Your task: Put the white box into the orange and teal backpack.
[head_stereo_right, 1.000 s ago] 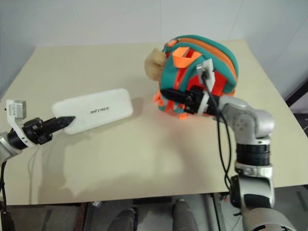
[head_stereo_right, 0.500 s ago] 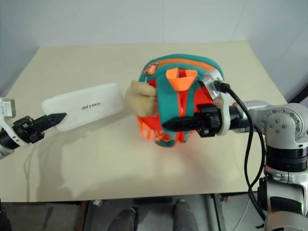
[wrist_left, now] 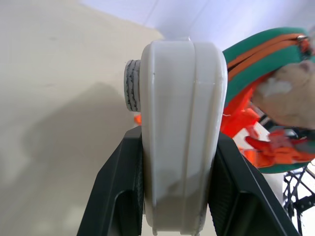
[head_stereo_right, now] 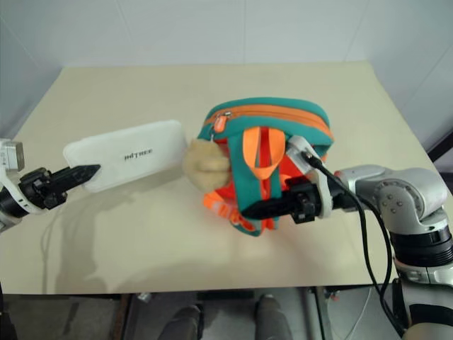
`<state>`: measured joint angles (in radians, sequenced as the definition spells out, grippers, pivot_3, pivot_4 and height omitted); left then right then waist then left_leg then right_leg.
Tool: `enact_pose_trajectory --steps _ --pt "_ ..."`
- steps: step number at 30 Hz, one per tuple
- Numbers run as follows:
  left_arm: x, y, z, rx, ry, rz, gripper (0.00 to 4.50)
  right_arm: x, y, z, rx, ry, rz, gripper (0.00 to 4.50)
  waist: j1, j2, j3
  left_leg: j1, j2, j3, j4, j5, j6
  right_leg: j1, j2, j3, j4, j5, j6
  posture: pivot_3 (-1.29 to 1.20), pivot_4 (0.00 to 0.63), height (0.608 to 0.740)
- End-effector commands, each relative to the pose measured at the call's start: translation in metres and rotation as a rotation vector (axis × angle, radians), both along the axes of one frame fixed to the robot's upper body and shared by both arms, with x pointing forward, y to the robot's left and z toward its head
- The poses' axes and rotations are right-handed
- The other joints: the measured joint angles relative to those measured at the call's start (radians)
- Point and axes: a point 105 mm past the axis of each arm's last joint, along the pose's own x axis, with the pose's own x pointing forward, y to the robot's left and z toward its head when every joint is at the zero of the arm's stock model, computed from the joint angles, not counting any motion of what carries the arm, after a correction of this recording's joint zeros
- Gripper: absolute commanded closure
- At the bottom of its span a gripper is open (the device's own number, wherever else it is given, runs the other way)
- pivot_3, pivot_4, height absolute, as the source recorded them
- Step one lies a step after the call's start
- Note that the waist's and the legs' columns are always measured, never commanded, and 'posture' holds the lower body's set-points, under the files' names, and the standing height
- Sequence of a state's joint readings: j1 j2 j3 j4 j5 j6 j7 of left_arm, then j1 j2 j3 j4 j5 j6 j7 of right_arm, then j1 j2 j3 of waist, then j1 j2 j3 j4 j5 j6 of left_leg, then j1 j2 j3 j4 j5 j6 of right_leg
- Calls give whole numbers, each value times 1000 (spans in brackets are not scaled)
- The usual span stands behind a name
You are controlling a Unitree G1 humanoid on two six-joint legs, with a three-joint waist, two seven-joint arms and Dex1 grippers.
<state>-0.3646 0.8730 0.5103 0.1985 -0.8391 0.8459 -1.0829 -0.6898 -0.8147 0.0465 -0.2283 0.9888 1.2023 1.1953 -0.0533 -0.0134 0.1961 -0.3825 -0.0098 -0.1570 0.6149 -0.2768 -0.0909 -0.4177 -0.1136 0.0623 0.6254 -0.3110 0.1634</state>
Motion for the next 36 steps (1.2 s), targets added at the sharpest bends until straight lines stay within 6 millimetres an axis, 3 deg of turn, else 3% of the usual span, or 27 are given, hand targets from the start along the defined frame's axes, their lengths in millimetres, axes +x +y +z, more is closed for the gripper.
enact_pose_trajectory --steps 1,5,12,21,27,32,36 --pt "-8 -10 34 4 -142 -61 3173 3 -4 -10 -39 -10 6 4296 -1 0 0 0 0 0 0 0 0 0 0 0 0 0 0 0 150 740" --pt "-13 -29 56 -1 -242 -157 3173 11 -7 -11 -40 -23 -12 4296 4 -1 0 0 0 0 1 0 0 0 0 0 0 0 0 0 150 740" --pt "-22 -28 81 -8 -328 -196 3173 11 -5 -15 -50 -34 -8 4296 -2 -1 0 0 0 0 1 0 -1 0 1 0 0 0 0 0 150 740" --pt "-24 -39 84 -15 -345 -270 3173 14 -2 -15 -44 -47 -17 4296 -1 -1 0 0 0 0 2 0 -1 0 1 0 1 1 0 0 150 740" --pt "-22 -47 71 20 -306 -327 3173 16 0 -14 -39 -58 -23 4296 -2 -1 0 0 0 0 2 0 -1 0 1 0 1 1 0 0 150 740" --pt "-7 -50 55 153 -328 -296 3173 17 1 -13 -31 -65 -30 4296 1 -1 0 0 0 0 2 2 -3 0 1 0 1 1 0 0 150 740" --pt "7 -51 59 223 -430 -235 3173 16 2 -14 -30 -65 -32 4296 7 -1 0 0 0 0 4 2 -3 1 1 0 1 1 -1 0 150 740"
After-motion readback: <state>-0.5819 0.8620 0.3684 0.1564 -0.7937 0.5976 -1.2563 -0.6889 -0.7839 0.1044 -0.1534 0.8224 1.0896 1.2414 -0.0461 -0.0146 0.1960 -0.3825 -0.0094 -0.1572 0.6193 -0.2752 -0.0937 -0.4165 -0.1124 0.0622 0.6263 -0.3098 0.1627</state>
